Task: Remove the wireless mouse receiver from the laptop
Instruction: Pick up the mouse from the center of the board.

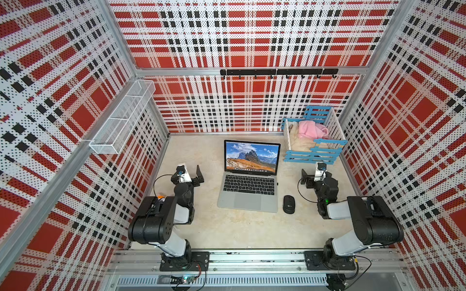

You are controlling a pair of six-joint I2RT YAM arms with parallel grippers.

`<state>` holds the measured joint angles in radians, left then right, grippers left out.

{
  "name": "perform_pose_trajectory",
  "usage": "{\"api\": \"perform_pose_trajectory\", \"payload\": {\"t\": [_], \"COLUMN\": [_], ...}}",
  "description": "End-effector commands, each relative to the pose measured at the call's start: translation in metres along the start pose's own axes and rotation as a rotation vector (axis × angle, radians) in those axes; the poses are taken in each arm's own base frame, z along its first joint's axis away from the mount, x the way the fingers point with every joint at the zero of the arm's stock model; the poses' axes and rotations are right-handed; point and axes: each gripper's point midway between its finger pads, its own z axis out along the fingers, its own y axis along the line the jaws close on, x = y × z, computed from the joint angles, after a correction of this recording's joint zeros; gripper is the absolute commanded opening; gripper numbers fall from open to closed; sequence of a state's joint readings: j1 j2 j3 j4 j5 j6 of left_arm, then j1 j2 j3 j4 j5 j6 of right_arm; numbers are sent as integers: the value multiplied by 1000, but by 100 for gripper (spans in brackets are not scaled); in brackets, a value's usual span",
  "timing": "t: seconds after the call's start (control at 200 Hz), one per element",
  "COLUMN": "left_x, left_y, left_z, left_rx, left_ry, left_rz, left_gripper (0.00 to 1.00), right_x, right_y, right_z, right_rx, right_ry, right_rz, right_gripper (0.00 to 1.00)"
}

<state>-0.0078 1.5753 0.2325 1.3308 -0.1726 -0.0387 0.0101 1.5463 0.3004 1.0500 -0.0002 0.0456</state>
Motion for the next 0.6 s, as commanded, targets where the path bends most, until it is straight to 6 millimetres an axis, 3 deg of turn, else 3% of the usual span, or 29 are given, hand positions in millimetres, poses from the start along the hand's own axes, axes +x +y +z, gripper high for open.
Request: {"api": "perform_pose_trajectory", "payload": {"t": [0.0, 0.596], "left_x": [-3, -3], "left_y": [0, 0], "left_z": [-2, -1], "left_rx": [-2, 11], "left_ry": [-9, -10], "left_rz": [7, -1], "left_gripper": [99, 99], "right_x": [-7, -7], "right_y": [-1, -1], "right_z": [2, 2], "right_rx": [0, 0], "right_ry": [-16, -18], "right_rz": [-1, 1], "right_gripper": [100, 100]}}
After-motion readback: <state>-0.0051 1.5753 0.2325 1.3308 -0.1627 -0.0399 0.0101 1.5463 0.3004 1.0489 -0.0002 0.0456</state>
